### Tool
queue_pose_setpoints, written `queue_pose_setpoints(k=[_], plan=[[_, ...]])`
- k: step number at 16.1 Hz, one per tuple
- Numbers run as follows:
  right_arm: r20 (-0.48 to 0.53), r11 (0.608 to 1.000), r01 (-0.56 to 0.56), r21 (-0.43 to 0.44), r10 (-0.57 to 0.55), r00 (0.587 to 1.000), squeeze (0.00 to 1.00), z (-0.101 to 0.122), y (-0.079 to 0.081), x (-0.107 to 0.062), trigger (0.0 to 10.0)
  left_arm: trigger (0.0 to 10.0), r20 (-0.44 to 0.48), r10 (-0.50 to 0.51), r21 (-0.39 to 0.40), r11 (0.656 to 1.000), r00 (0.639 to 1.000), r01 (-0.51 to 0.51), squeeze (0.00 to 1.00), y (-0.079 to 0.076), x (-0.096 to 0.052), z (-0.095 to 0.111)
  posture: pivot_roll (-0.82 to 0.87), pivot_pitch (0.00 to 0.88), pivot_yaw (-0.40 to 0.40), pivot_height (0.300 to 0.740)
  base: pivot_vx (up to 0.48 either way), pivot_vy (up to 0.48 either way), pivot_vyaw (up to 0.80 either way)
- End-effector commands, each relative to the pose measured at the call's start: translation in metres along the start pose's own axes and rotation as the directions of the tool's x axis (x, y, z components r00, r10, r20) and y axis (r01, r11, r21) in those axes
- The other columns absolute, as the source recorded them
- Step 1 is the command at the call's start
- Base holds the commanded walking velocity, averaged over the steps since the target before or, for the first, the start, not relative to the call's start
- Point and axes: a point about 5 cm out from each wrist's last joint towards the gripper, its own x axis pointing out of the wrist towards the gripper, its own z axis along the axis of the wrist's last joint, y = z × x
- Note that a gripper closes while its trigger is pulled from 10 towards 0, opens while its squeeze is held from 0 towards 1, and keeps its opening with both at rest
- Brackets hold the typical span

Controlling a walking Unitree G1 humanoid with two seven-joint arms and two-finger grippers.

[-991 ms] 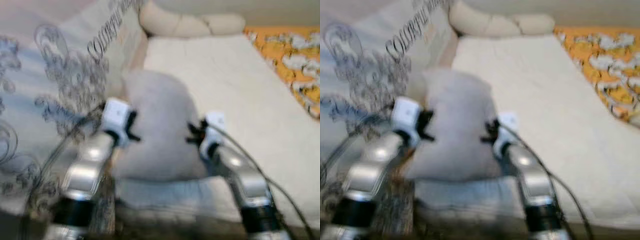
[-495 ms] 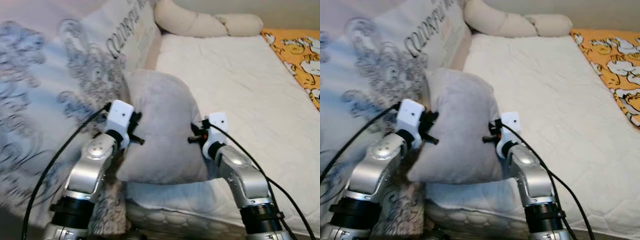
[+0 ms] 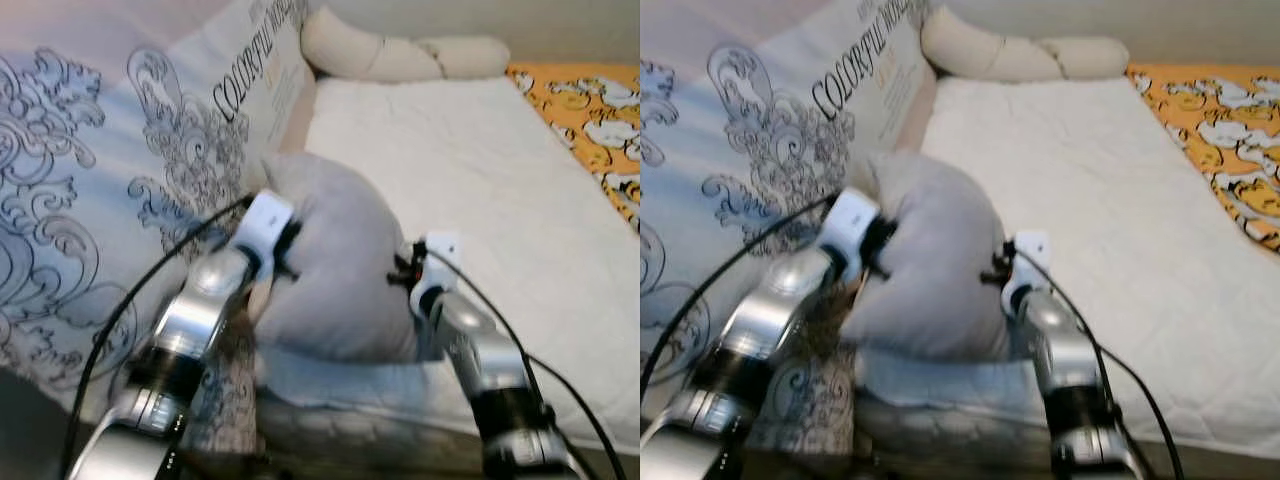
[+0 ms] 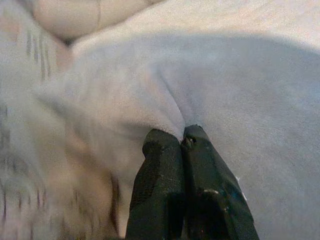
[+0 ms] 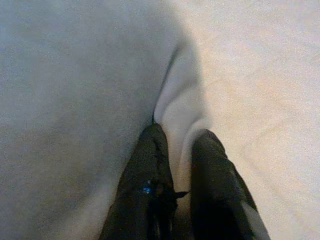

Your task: Clean up the room

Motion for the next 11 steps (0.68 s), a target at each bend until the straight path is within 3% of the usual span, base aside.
queue_pose_setpoints(k=[1, 2, 6, 7, 10, 11], plan=[[0.042, 1.000, 0.011, -0.002, -0.011, 0.999, 1.00, 0.008, -0.001, 0.005, 10.0, 10.0, 0.070, -0.027, 0.077, 0.997, 0.997, 0.021, 0.00, 0.000, 0.011, 0.020, 0.05, 0.000, 0.061, 0.740, 0.000, 0.000, 0.00], [0.036, 1.000, 0.023, -0.001, -0.023, 0.999, 1.00, 0.006, -0.006, 0.009, 10.0, 10.0, 0.076, -0.014, 0.099, 0.995, 0.997, 0.007, 0.00, 0.004, 0.020, 0.026, 0.04, 0.000, 0.077, 0.740, 0.000, 0.000, 0.00], [0.084, 1.000, 0.028, -0.003, -0.028, 0.996, 1.00, 0.013, -0.018, 0.009, 10.0, 10.0, 0.075, 0.028, 0.124, 0.992, 0.997, -0.037, 0.00, 0.011, 0.035, 0.032, 0.02, 0.000, 0.102, 0.740, 0.000, 0.000, 0.00], [0.136, 0.999, -0.040, -0.016, 0.041, 0.990, 1.00, 0.018, -0.015, 0.006, 10.0, 10.0, 0.062, 0.026, 0.178, 0.983, 0.998, -0.036, 0.00, 0.015, 0.037, 0.031, 0.02, 0.000, 0.105, 0.740, 0.000, 0.000, 0.00], [0.185, 0.988, -0.146, -0.047, 0.152, 0.971, 1.00, 0.022, -0.012, -0.002, 10.0, 10.0, 0.049, 0.038, 0.225, 0.973, 0.998, -0.048, 0.00, 0.025, 0.037, 0.034, 0.01, 0.000, 0.113, 0.740, 0.000, 0.000, 0.00], [0.199, 0.978, -0.196, -0.065, 0.205, 0.958, 1.00, 0.023, -0.014, -0.007, 10.0, 10.0, 0.048, 0.075, 0.246, 0.966, 0.996, -0.085, 0.00, 0.037, 0.034, 0.038, 0.01, 0.000, 0.112, 0.740, 0.000, 0.000, 0.00]])
